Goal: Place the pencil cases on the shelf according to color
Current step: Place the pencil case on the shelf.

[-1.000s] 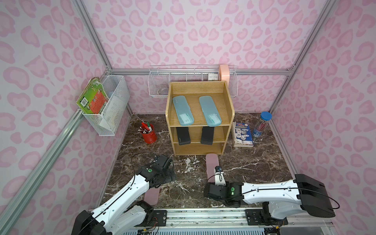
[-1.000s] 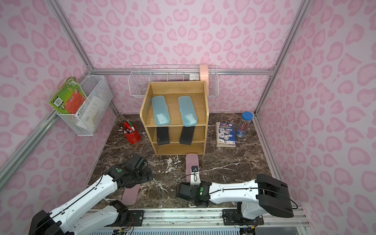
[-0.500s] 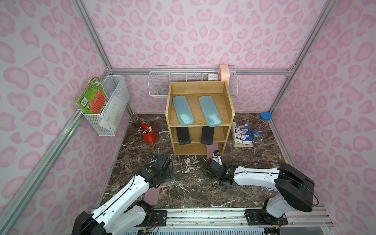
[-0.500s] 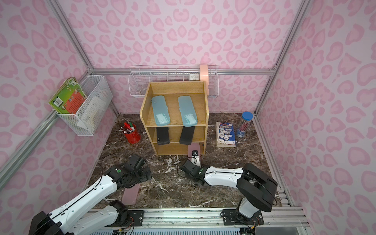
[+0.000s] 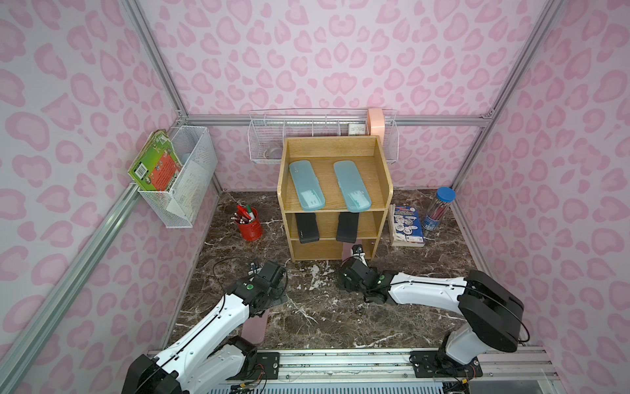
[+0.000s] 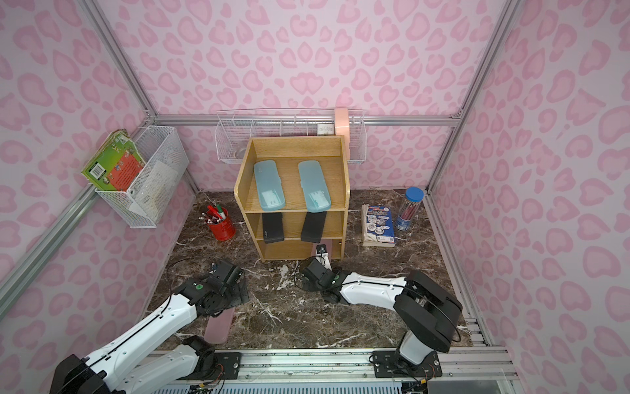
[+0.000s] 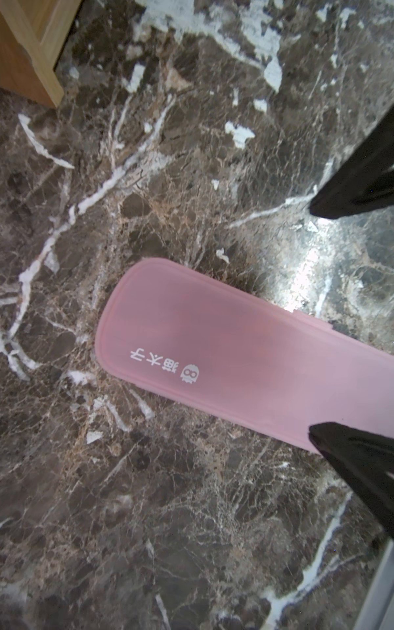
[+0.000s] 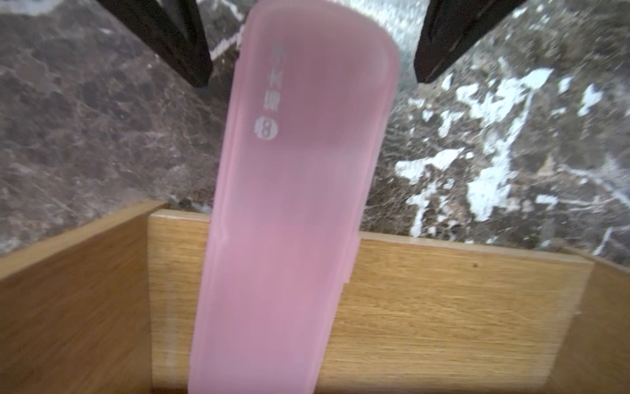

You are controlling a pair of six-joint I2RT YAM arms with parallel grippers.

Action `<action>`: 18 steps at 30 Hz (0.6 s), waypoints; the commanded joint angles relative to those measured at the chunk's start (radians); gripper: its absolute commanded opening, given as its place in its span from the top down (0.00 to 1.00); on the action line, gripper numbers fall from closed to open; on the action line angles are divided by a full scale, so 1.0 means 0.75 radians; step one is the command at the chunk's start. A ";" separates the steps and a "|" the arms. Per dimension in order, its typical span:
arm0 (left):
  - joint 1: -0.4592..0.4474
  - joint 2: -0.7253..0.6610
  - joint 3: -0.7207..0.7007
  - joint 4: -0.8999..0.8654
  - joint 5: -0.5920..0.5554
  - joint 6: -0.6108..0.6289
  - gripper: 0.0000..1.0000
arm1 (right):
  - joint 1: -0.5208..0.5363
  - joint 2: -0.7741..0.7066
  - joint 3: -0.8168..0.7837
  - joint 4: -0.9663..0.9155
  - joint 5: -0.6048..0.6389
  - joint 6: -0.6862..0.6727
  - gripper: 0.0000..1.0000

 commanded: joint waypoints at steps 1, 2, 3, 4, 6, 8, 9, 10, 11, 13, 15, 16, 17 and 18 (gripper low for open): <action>0.004 -0.026 -0.008 -0.038 -0.062 -0.021 0.02 | 0.053 -0.063 -0.024 -0.116 0.061 0.075 0.04; 0.008 -0.034 -0.010 -0.036 -0.069 -0.017 0.02 | 0.069 -0.078 -0.034 -0.135 0.062 0.094 0.04; 0.011 -0.038 -0.012 -0.043 -0.086 -0.017 0.01 | 0.088 -0.094 -0.046 -0.158 0.070 0.117 0.05; 0.015 -0.043 -0.013 -0.050 -0.106 -0.012 0.02 | 0.109 -0.106 -0.056 -0.175 0.076 0.138 0.06; 0.026 -0.047 -0.021 -0.051 -0.134 0.010 0.01 | 0.137 -0.123 -0.086 -0.178 0.076 0.173 0.12; 0.047 -0.048 -0.043 -0.041 -0.164 0.008 0.01 | 0.151 -0.129 -0.126 -0.123 0.046 0.178 0.22; 0.063 -0.050 -0.054 -0.030 -0.157 0.012 0.02 | 0.151 -0.126 -0.141 -0.092 0.031 0.178 0.26; 0.087 -0.050 -0.064 -0.016 -0.139 0.023 0.01 | 0.151 -0.116 -0.154 -0.051 0.017 0.173 0.31; 0.110 -0.049 -0.077 0.010 -0.111 0.048 0.01 | 0.150 -0.102 -0.158 -0.011 0.003 0.161 0.34; 0.155 -0.049 -0.093 0.046 -0.045 0.064 0.01 | 0.149 -0.054 -0.148 0.035 -0.002 0.142 0.37; 0.186 -0.039 -0.096 0.057 0.000 0.070 0.01 | 0.133 0.004 -0.121 0.057 -0.009 0.124 0.39; 0.193 -0.031 -0.097 0.068 0.018 0.074 0.01 | 0.117 0.030 -0.106 0.066 -0.019 0.112 0.40; 0.201 -0.017 -0.099 0.083 0.045 0.081 0.01 | 0.102 0.051 -0.094 0.074 -0.025 0.097 0.40; 0.207 0.004 -0.102 0.097 0.076 0.081 0.01 | 0.086 0.067 -0.081 0.079 -0.024 0.083 0.41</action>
